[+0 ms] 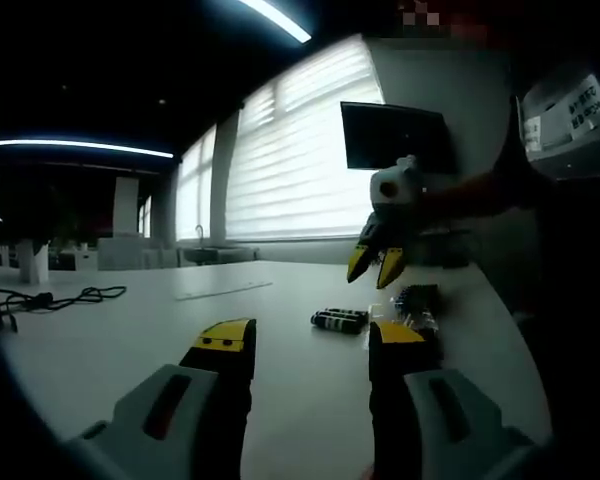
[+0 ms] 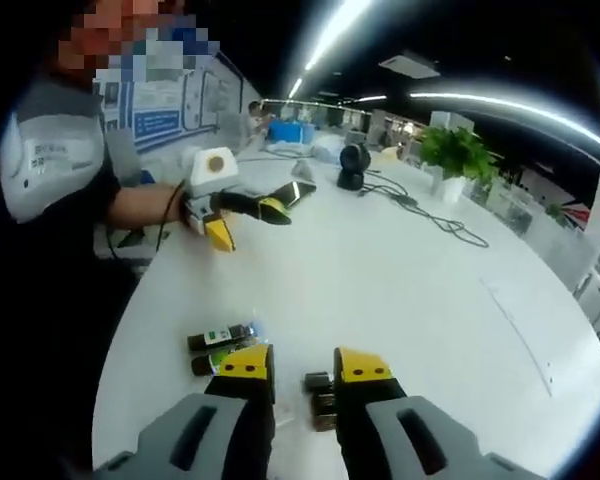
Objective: Grip medicine bottles put into box
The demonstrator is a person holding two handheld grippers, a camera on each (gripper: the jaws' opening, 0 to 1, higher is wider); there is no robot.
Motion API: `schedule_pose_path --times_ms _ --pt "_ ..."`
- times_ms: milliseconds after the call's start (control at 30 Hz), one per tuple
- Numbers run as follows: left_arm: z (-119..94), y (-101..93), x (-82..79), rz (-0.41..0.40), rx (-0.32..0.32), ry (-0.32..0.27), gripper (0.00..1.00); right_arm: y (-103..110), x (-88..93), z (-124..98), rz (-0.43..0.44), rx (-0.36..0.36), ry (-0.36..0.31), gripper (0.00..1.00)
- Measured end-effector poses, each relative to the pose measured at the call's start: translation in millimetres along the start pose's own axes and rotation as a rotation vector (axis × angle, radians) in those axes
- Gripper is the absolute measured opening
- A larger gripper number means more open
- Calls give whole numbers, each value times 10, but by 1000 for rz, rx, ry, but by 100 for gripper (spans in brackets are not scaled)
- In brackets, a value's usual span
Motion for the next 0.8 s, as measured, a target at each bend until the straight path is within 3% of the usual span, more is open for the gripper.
schedule_pose_path --times_ms 533,800 --pt "-1 1 2 -1 0 -1 38 -333 101 228 -20 -55 114 36" --pt "-4 1 0 -3 3 -4 38 -426 157 365 -36 -110 177 37"
Point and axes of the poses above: the point that each gripper's makers call its tool centre point, and the gripper's own axes: z roughly forward along the fingers, y roughly to its left, x roughly out of its underside, the point moved 7 cm from there along -z, roughly backward along the fingers, and after that the axes turned 5 degrees about -x, right-handed, at the moved point
